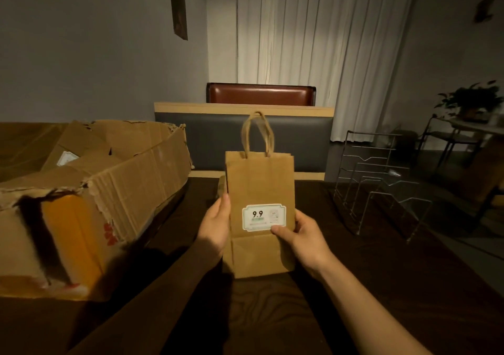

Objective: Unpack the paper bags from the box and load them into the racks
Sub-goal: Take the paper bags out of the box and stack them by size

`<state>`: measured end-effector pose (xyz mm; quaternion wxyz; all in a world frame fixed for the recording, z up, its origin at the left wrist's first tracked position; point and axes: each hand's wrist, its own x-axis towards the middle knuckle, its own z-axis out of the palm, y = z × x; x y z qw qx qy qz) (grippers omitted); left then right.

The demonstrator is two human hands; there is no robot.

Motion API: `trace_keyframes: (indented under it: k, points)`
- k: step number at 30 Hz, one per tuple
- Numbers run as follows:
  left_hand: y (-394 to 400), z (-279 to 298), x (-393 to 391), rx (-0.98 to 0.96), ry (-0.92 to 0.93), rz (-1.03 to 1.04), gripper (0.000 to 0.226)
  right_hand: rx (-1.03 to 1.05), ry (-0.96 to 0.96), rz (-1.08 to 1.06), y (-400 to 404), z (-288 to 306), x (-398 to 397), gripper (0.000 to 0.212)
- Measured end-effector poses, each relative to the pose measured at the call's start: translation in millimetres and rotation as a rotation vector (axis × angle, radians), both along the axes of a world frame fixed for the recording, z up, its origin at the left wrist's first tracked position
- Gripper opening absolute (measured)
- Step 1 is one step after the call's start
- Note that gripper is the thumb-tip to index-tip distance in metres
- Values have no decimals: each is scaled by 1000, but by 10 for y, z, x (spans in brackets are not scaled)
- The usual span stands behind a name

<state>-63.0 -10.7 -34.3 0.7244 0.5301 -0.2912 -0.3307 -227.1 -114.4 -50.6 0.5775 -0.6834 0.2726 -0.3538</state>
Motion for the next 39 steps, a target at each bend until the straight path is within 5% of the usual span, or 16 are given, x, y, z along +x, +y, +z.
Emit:
trace_keyframes:
  k: [4, 7, 12, 17, 22, 26, 30, 35, 39]
  points:
    - [3, -66, -23, 93, -151, -7, 93, -74, -96, -127, 118, -96, 144, 38]
    - [174, -237, -93, 111, -260, -94, 38, -95, -34, -64, 245, -232, 160, 40]
    - [195, -383, 26, 109, -444, -37, 50, -17, 85, 15, 238, -191, 260, 39]
    - [311, -305, 208, 421, -540, 130, 83, -69, 307, -8, 323, -114, 466, 65]
    - [668, -318, 337, 781, -871, 108, 57, -196, 584, 122, 557, -64, 606, 79]
    - [943, -378, 338, 984, -873, -18, 56, -407, 804, 214, 733, -173, 668, 52]
    - [1068, -439, 281, 1189, -1039, -76, 53, -550, 1010, 302, 856, -176, 666, 51]
    - [1034, -316, 154, 1160, -1195, 8, 63, -660, 1099, 270, 885, -67, 640, 60]
    - [969, 223, 144, 816, -1301, 142, 76, -848, 867, 136, 919, 379, 716, 68]
